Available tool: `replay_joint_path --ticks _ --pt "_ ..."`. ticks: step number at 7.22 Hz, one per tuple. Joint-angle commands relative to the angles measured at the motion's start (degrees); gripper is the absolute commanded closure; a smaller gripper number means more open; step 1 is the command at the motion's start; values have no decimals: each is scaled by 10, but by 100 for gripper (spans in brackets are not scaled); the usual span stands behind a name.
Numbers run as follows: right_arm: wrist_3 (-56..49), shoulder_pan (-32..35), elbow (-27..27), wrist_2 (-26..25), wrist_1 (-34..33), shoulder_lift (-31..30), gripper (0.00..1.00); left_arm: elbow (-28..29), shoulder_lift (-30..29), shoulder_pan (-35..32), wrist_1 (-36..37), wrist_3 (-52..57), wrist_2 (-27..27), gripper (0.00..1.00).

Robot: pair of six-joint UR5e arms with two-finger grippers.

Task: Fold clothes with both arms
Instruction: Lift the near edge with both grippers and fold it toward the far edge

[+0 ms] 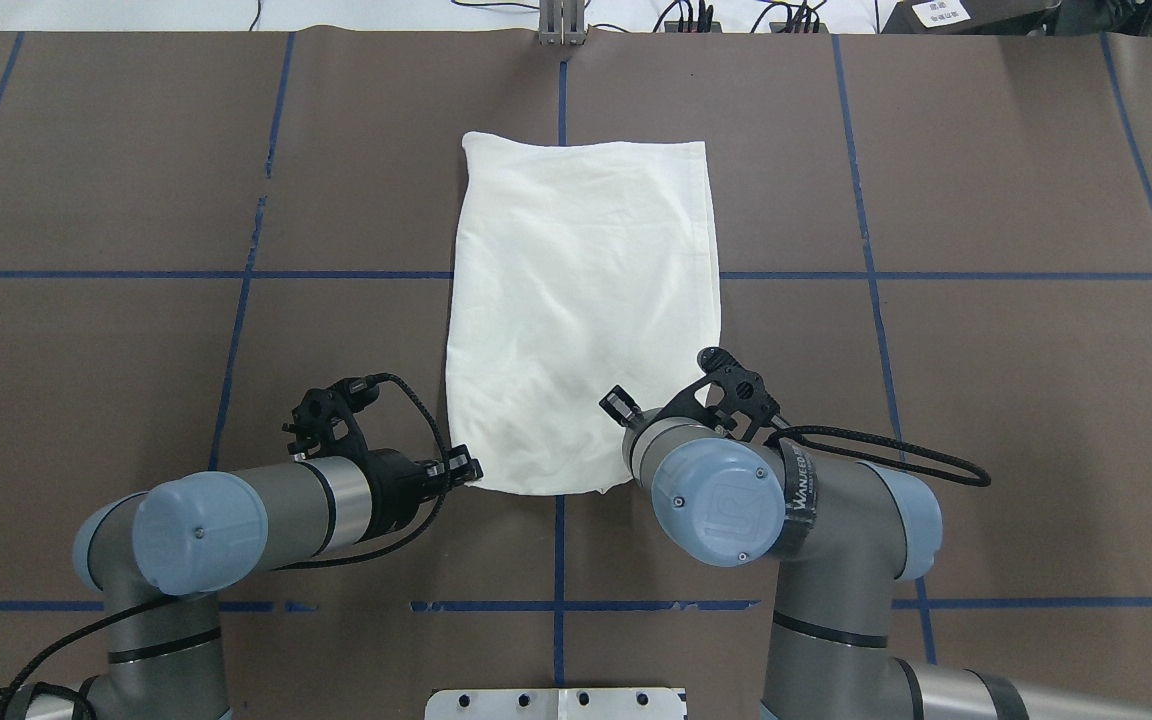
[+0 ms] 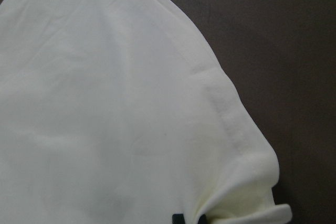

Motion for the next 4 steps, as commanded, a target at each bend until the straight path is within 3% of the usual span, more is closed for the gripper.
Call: replay_joint_path --ticks 1,3,4 --pt "1 -22 118 1 -55 -29 100 -143 16 -1 133 1 -21 100" --pt "2 -61 235 0 -171 -24 100 -295 4 2 319 -3 -49 100" --pt "1 -63 232 0 -181 -21 100 -306 -18 1 357 -2 -68 100"
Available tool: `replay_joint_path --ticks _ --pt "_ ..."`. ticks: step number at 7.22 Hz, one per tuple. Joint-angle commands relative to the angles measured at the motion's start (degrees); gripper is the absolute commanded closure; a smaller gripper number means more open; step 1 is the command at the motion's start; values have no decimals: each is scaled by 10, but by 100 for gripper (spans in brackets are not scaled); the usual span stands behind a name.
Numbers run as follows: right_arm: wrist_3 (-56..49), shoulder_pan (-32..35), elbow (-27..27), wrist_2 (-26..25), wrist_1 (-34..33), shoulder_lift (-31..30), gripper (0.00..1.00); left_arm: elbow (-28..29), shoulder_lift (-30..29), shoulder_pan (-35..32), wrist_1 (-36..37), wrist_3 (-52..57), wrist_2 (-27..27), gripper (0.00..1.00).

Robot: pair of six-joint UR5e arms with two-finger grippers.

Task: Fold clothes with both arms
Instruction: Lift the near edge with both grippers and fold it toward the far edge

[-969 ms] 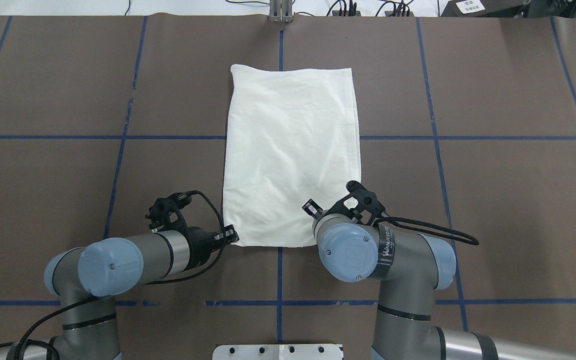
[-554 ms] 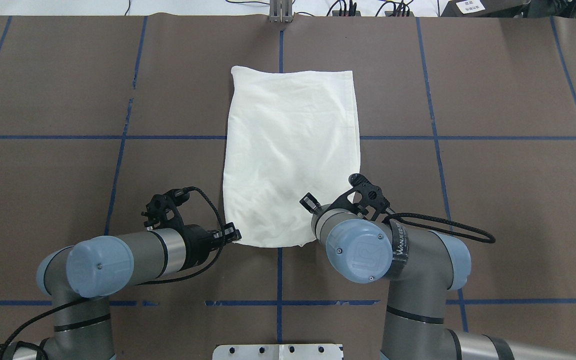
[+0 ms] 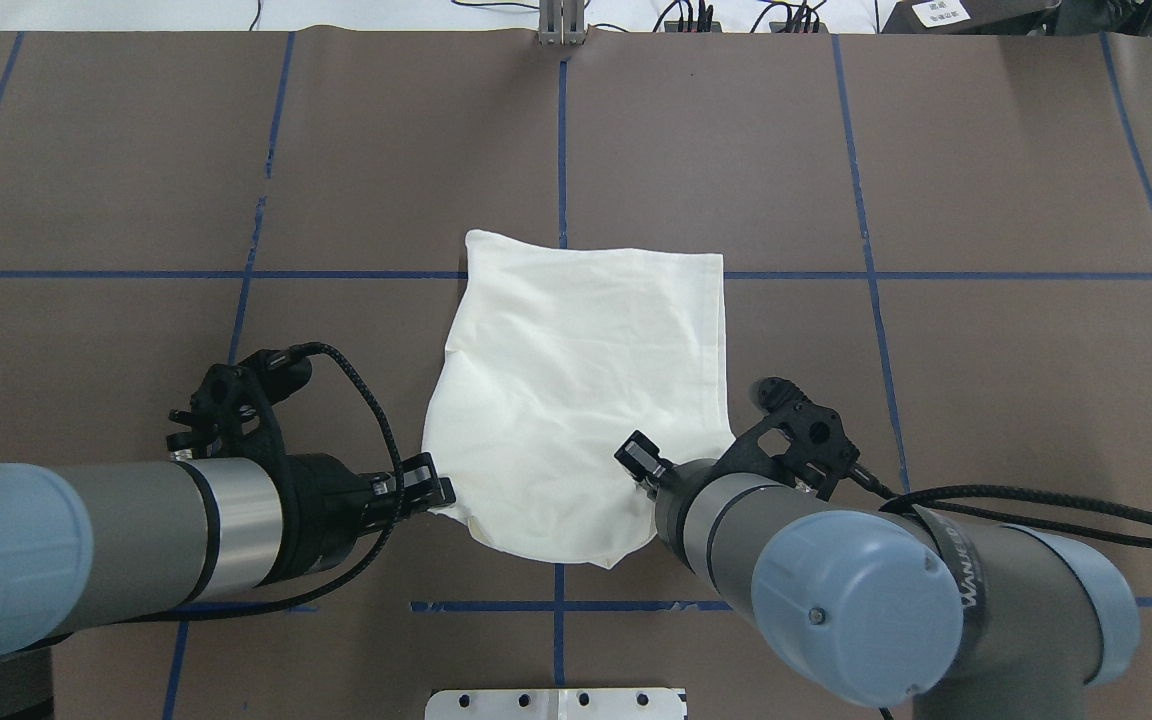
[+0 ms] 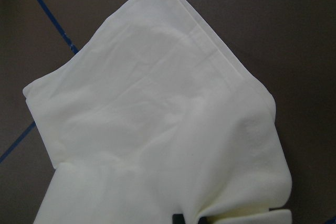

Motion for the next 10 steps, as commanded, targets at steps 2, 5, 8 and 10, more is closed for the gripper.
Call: replay_joint_path --ticks 2,5,8,10 --pt "-21 19 -9 2 -32 4 100 16 -58 -28 74 16 -21 100" --pt "-57 73 -115 3 -23 65 100 133 -106 -105 67 98 -23 100" --pt "-80 109 -221 3 61 80 100 266 -168 -152 26 127 -23 100" --pt "-94 125 -291 12 85 111 100 356 -176 -159 -52 129 -22 100"
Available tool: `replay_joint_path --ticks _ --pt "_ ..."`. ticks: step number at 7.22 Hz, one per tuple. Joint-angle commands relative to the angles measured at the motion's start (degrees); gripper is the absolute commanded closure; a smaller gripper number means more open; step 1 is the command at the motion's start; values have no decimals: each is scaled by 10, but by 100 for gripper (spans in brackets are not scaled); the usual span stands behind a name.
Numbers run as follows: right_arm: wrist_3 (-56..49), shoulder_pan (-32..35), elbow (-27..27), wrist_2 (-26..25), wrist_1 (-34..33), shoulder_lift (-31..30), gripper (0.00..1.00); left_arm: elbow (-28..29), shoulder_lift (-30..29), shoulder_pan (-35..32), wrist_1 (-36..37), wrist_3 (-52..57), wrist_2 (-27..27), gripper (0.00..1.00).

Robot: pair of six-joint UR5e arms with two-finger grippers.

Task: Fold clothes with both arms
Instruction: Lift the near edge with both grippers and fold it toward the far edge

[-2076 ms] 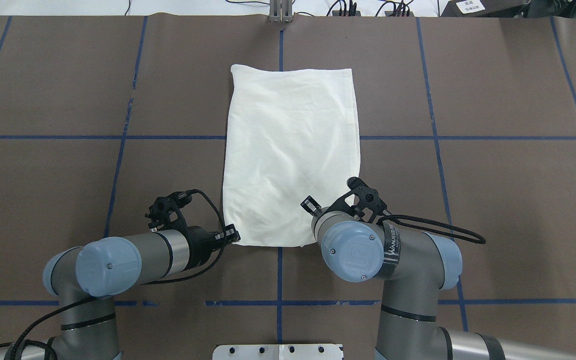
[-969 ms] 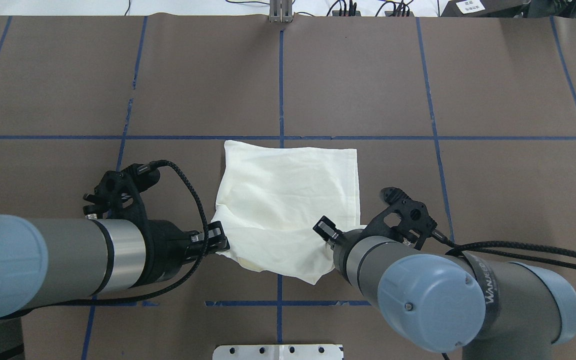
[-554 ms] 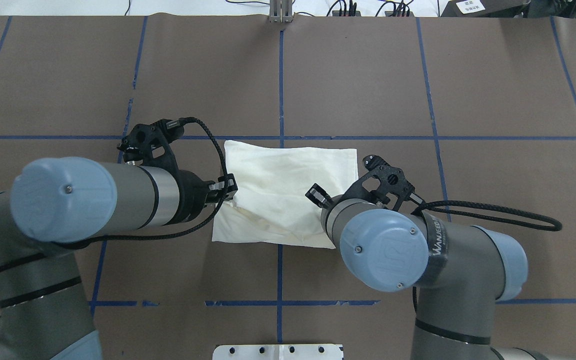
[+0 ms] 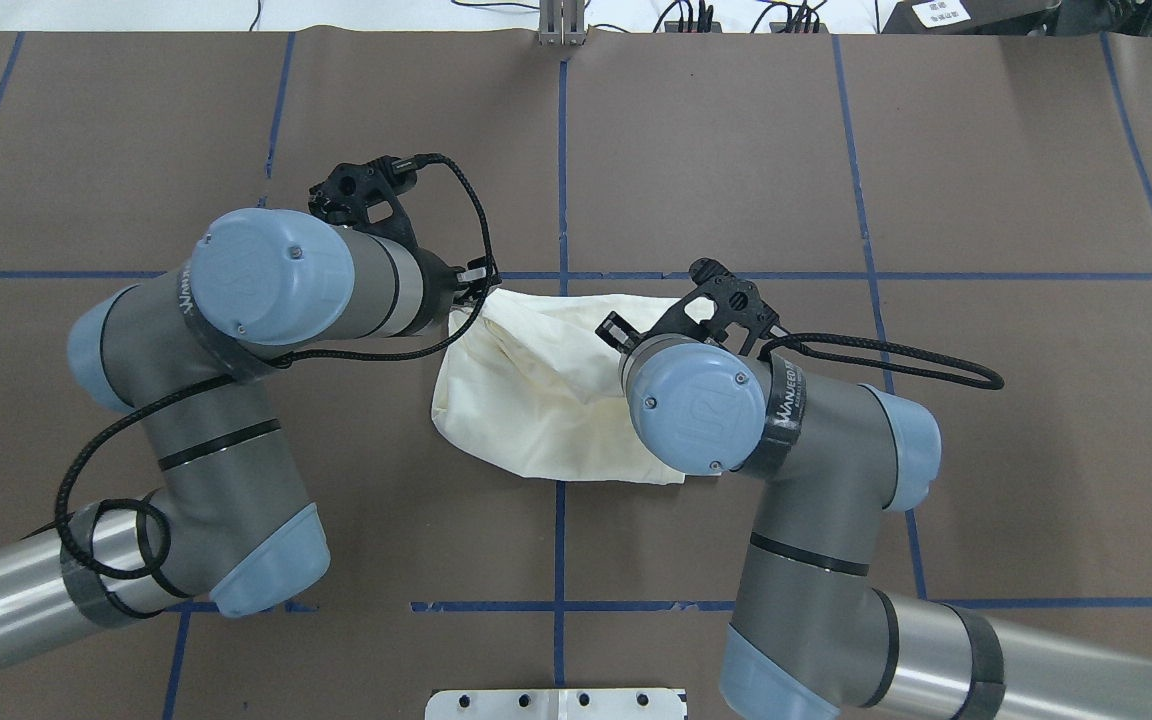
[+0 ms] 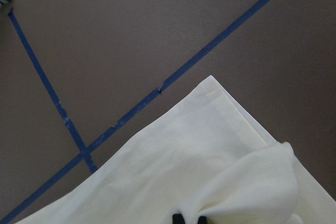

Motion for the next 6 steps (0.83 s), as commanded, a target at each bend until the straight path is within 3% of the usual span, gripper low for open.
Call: replay_joint_path --ticks 1,3,6 --pt "-18 18 -66 10 19 29 100 81 -18 -4 -50 4 3 100" --pt "-40 30 -93 20 25 35 100 115 -29 -3 -51 3 4 100" --pt "-71 42 -102 33 26 37 100 112 -28 0 -51 2 4 100"
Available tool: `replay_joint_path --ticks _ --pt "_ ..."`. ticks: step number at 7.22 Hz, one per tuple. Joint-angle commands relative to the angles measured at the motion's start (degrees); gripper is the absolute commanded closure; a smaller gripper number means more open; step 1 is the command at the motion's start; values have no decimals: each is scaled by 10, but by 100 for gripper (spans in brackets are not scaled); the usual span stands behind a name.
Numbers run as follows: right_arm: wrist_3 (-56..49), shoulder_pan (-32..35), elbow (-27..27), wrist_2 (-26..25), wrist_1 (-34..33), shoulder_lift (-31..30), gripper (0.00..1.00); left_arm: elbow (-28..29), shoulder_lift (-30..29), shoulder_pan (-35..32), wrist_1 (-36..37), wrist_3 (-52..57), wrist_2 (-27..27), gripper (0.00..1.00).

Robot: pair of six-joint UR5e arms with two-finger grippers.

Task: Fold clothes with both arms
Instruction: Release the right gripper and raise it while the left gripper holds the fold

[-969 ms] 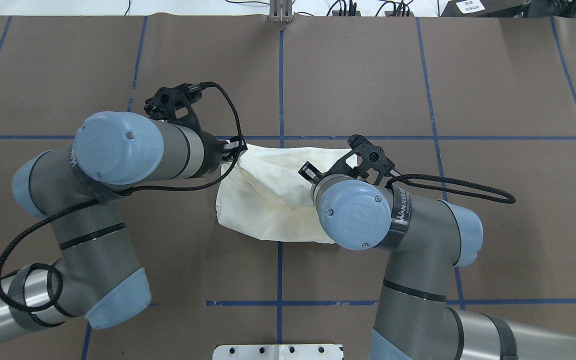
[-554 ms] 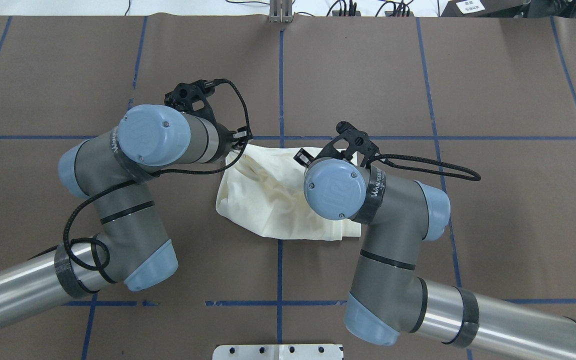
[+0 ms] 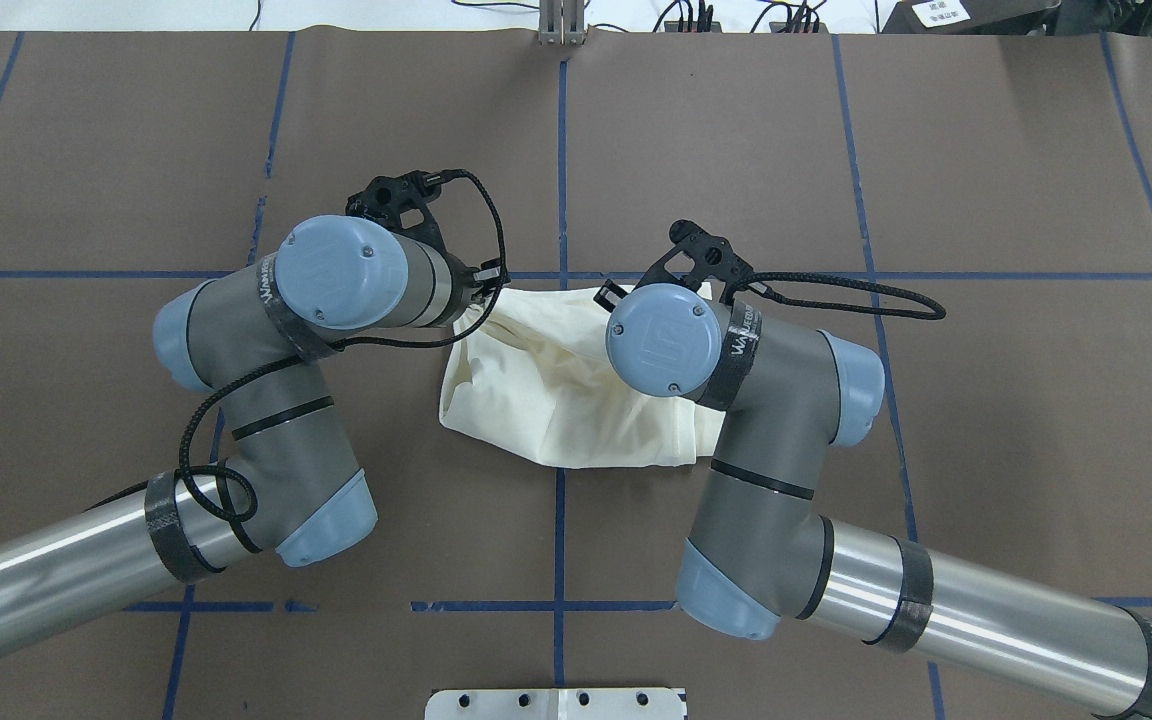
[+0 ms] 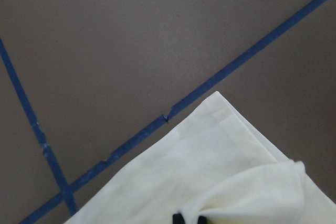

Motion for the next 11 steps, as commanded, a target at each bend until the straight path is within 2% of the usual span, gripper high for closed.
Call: replay_joint_path --ticks 1,2,3,4,5,6,7,8,9,11 --pt "-19 7 -4 3 0 2 90 -2 1 0 0 1 -1 100" --pt "-19 9 -4 2 0 5 10 -4 4 0 0 8 -4 23" --pt "-44 20 -3 7 0 17 0 -22 8 -2 3 56 -6 0" --pt "-96 29 2 37 1 24 0 -63 24 -6 9 111 -29 0" --pt "-141 30 10 59 0 24 0 -95 59 -35 4 166 -77 0" --pt "-185 14 17 54 0 22 0 -114 73 -50 5 193 -99 0" --pt "-210 -17 12 43 -1 25 0 -114 74 -50 5 193 -98 0" --pt "-233 -38 1 6 -2 23 0 -115 74 -50 4 191 -98 0" --pt "-244 -39 -31 -14 -2 26 0 -115 74 -50 4 188 -98 0" --pt "-295 -31 -55 -30 -1 26 0 -114 75 -47 3 188 -98 0"
